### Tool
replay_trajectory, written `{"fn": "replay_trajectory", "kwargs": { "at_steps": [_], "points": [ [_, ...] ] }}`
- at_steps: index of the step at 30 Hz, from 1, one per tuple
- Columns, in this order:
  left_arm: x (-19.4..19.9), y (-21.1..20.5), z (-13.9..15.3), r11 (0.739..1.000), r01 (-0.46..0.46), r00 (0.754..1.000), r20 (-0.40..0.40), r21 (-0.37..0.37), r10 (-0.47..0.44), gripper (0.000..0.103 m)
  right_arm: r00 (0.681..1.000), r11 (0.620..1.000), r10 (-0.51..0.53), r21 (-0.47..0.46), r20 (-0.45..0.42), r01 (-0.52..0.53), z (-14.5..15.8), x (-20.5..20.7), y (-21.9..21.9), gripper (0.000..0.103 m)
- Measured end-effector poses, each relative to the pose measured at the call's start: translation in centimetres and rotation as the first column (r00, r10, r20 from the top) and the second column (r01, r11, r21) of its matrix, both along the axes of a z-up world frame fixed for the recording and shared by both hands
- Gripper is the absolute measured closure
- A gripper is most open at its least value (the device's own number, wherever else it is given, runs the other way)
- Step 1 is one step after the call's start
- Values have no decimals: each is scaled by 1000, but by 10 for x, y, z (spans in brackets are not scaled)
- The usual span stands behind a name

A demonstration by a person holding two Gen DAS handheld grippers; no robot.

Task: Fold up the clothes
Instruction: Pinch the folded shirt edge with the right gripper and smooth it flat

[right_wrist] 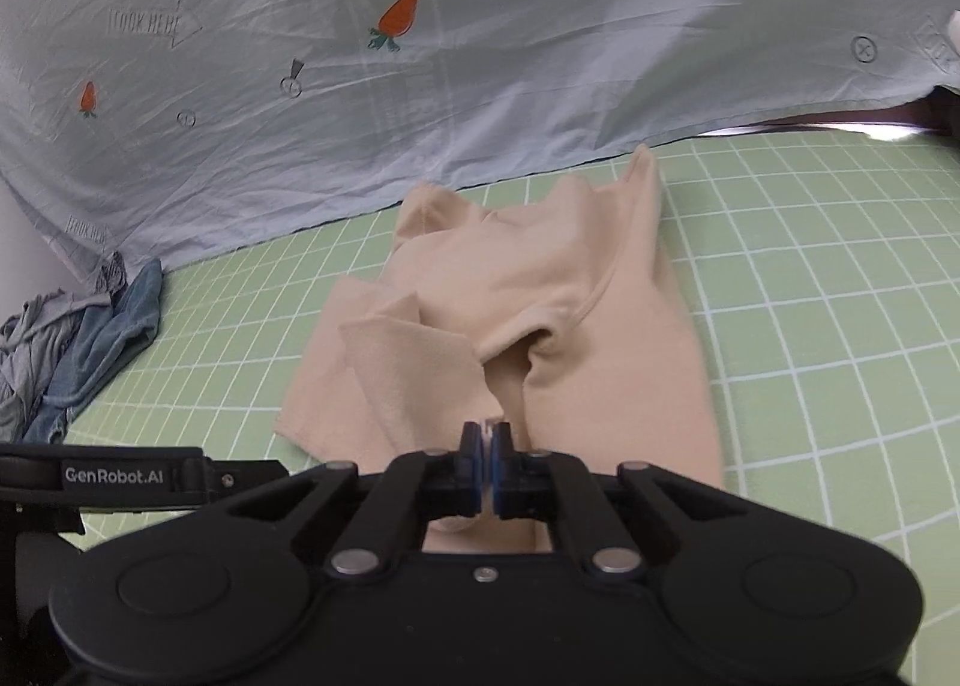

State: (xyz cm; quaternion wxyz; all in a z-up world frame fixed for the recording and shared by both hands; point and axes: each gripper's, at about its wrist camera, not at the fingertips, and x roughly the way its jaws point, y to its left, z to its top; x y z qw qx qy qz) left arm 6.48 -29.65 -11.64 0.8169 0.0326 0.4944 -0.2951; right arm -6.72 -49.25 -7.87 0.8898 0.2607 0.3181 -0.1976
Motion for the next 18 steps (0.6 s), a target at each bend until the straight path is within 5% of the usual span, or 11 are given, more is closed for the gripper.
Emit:
{"fn": "replay_trajectory", "kwargs": {
  "at_steps": [9, 18],
  "points": [
    [-68, 24, 24, 999, 25, 999, 23, -45, -24, 22, 989, 987, -146, -66, 23, 147, 30, -86, 15, 100],
    [-128, 51, 16, 998, 63, 998, -8, -12, -63, 22, 990, 989, -134, -68, -37, 132, 21, -142, 61, 100]
  ]
}}
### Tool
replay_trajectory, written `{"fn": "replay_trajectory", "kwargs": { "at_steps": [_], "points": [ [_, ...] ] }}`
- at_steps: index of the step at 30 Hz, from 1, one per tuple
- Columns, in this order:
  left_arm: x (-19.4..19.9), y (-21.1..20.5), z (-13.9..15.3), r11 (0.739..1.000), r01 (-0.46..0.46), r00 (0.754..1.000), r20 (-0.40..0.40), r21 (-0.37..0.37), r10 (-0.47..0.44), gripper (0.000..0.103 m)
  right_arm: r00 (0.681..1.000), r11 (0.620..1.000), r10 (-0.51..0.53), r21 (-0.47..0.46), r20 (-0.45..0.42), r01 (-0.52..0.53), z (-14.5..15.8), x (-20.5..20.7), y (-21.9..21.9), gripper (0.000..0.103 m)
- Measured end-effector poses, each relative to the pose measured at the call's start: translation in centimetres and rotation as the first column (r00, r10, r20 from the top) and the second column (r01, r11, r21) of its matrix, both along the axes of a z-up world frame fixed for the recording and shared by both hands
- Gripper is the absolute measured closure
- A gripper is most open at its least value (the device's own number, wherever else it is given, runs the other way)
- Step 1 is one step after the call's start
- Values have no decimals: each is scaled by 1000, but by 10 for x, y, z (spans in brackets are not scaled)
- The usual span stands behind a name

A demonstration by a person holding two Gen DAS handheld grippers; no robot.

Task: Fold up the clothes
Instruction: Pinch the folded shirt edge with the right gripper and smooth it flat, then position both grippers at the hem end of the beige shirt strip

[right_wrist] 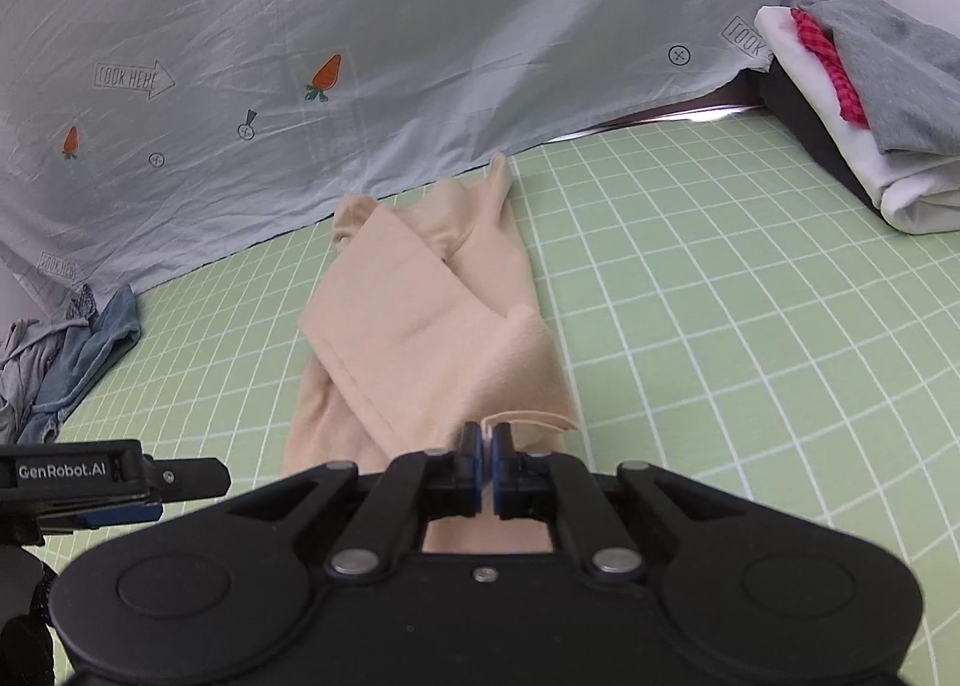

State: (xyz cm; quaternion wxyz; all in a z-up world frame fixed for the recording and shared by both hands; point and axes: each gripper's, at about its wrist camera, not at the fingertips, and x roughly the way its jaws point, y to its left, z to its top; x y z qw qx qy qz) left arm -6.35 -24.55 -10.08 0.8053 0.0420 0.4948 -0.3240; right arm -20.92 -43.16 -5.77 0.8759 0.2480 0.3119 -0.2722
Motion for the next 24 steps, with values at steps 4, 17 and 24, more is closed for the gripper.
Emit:
{"fn": "replay_trajectory", "kwargs": {
  "at_steps": [4, 17, 24],
  "points": [
    [-18, 15, -7, 1000, 6, 1000, -15, 28, -5, 22, 999, 999, 28, 18, -19, -27, -6, -15, 19, 100],
    [-40, 38, -7, 999, -3, 1000, -12, 47, 3, 22, 993, 991, 118, 62, 11, -118, -6, -33, 50, 83],
    [-44, 40, -3, 999, -10, 1000, 1, 51, 10, 22, 998, 999, 53, -8, -14, -53, -5, -34, 37, 63]
  ]
}}
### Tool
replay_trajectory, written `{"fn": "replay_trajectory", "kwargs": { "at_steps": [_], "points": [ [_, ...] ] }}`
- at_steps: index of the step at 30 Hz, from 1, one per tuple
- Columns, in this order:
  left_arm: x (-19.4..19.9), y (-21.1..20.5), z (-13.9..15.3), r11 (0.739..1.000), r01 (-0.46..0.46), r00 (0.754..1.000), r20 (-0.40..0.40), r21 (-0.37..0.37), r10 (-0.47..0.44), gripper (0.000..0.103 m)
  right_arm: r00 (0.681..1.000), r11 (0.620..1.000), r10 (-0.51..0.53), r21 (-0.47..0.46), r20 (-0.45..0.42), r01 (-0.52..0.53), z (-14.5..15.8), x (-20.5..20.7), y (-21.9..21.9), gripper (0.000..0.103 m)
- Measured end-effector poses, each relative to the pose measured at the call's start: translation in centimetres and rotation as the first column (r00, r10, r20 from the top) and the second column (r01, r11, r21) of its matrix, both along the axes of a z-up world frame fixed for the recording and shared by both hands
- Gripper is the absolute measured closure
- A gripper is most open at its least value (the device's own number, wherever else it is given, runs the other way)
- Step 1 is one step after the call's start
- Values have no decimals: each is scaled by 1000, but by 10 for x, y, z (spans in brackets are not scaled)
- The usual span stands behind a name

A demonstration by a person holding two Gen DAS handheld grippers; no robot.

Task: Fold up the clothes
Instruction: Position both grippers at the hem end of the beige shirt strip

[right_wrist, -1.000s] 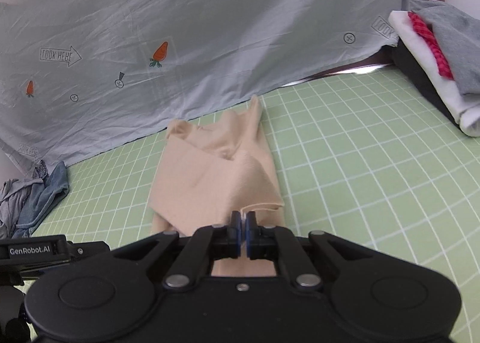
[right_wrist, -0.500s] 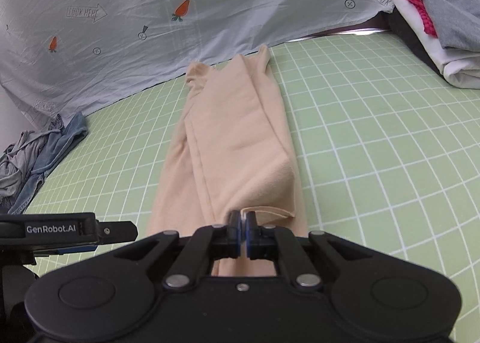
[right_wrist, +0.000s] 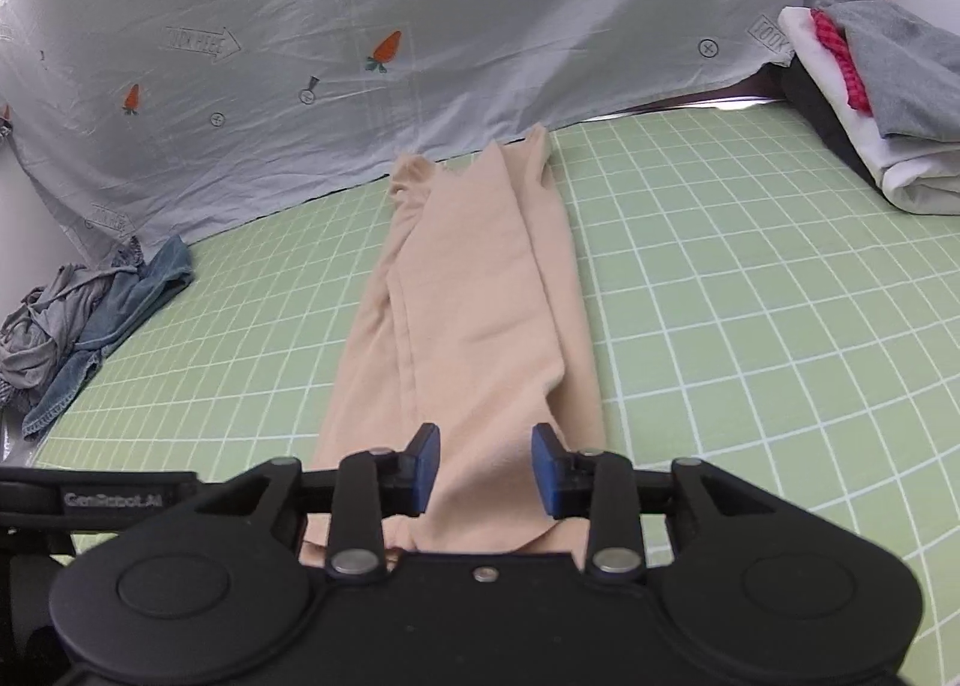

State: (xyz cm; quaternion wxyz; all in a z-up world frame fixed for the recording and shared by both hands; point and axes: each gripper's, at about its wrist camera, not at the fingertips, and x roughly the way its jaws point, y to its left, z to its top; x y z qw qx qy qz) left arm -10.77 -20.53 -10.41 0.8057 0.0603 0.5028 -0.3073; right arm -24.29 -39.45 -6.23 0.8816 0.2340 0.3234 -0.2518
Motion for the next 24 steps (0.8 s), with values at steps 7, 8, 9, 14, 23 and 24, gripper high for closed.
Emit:
{"fn": "replay_trajectory", "kwargs": {
  "at_steps": [7, 8, 9, 14, 23, 24],
  "points": [
    [2, 5, 0, 1000, -25, 1000, 4, 15, 25, 22, 1000, 1000, 26, 13, 7, -26, -18, 7, -21, 38],
    [2, 6, 0, 999, -28, 1000, 4, 18, 28, 22, 999, 999, 38, 16, 6, -38, -19, 10, -23, 41],
    [3, 6, 0, 999, -31, 1000, 3, 19, 30, 22, 999, 999, 49, 19, 3, -49, -20, 13, -25, 52],
    [5, 2, -1, 999, -27, 1000, 0, 20, 27, 22, 998, 995, 61, 85, -1, -61, -21, 14, -34, 98],
    [7, -10, -9, 999, -7, 1000, -25, 37, 8, 22, 983, 910, -176, 389, 45, 145, -38, -24, -58, 98],
    [7, -12, -9, 999, -1, 1000, -25, 38, 2, 22, 980, 901, -194, 402, 37, 163, -41, -27, -59, 96]
  ]
}}
